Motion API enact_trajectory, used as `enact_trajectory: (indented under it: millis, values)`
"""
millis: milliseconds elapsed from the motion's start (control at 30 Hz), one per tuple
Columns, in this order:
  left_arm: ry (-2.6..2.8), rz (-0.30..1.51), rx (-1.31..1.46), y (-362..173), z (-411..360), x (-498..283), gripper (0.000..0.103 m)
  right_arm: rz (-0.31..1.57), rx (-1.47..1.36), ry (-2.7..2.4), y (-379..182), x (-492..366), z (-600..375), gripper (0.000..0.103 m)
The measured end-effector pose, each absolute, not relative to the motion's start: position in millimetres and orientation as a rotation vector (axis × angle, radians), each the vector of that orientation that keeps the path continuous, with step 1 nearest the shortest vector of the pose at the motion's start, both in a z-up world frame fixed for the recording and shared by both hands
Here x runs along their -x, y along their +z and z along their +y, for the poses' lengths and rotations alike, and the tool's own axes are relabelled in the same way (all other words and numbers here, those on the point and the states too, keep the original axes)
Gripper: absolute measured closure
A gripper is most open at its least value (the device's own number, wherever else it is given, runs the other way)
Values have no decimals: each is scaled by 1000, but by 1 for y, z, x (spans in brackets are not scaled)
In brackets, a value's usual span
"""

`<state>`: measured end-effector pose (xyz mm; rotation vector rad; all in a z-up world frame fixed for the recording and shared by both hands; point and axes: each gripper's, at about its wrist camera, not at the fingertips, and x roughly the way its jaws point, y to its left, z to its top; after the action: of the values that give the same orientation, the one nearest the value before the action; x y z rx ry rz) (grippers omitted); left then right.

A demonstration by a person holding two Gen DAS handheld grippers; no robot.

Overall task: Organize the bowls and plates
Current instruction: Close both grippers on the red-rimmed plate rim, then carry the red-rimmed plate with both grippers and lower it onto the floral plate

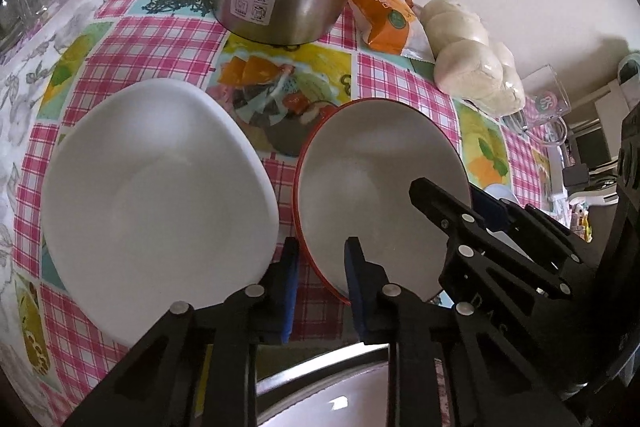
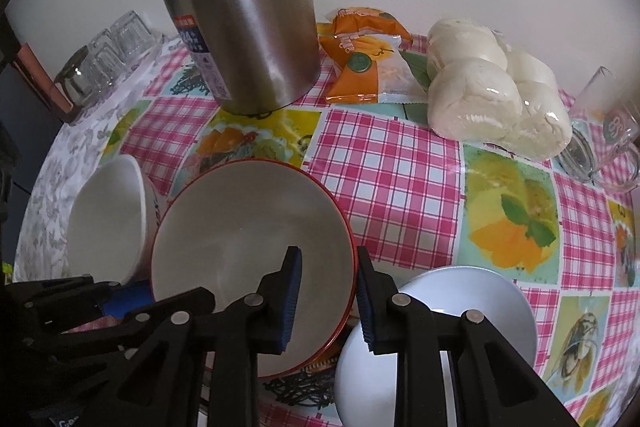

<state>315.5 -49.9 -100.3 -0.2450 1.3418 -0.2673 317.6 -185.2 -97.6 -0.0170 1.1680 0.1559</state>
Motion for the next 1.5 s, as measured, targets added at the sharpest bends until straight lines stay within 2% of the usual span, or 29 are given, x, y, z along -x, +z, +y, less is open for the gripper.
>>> enact_trajectory:
  millis: [200,833,1500]
  values:
    - [-252,1311,196,-99,-53,-312,80,1153,33,152,-95,-311,-185,83]
    - [-279,1095,126,-28,-53,-268,80,1030,-83,152,-42,-265,-206,83]
    - [-269,1057,116,-29,-36,-186,80,970,-198,160,-33,-165,-203,83]
